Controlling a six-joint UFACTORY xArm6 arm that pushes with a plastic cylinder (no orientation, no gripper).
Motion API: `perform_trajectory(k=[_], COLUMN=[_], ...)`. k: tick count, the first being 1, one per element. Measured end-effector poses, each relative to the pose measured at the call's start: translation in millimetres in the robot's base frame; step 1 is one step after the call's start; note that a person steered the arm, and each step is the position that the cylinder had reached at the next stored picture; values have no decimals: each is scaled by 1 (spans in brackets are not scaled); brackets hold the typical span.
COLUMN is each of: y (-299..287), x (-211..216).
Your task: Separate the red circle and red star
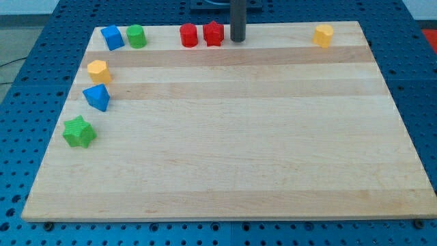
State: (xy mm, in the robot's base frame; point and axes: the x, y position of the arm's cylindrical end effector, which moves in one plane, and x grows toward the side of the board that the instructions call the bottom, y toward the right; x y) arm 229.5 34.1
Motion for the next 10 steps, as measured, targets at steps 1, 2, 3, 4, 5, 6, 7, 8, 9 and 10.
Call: perform_trajectory(k=[1,2,3,4,5,6,7,8,9,10], y=[-24,-85,-115,-119,-144,-146,-136,-132,-150,-162], x=[-13,-14,-31,-37,-28,-14,0,-4,-21,13])
